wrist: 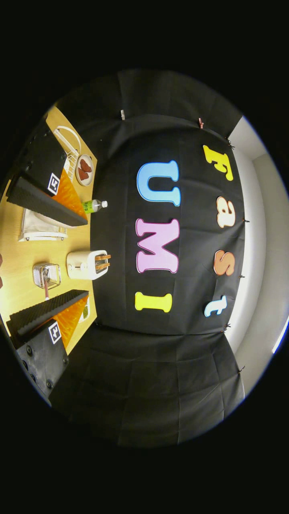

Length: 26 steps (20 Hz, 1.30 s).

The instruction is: Take the plate from the dish rack, then take the spoon from the basket and place it into the plate.

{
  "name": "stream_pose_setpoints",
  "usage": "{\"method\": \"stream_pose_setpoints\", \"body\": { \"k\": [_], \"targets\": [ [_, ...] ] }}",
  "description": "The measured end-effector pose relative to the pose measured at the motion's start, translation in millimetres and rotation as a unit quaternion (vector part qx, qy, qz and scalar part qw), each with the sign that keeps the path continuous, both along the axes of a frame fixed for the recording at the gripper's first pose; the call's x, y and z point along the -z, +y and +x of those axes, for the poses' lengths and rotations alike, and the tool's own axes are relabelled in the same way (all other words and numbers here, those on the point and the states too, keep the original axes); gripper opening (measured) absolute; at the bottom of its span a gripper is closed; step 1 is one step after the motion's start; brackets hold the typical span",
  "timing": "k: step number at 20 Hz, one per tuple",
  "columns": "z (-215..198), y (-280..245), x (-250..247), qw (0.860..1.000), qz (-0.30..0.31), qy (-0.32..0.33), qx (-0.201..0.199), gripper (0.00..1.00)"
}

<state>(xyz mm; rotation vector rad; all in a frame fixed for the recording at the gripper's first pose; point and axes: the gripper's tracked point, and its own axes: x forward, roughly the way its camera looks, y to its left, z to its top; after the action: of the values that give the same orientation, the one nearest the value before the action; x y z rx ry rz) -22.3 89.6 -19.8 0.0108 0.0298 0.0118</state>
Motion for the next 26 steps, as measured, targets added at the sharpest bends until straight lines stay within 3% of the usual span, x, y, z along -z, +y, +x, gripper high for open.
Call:
{"method": "stream_pose_setpoints", "body": {
  "k": [14, 26],
  "targets": [
    [-6.6, 1.6, -8.6, 1.000, 0.000, 0.002, -0.010, 0.98],
    [84.3, 53.1, 38.4, 0.989, 0.002, 0.135, -0.053, 0.98]
  ]
}}
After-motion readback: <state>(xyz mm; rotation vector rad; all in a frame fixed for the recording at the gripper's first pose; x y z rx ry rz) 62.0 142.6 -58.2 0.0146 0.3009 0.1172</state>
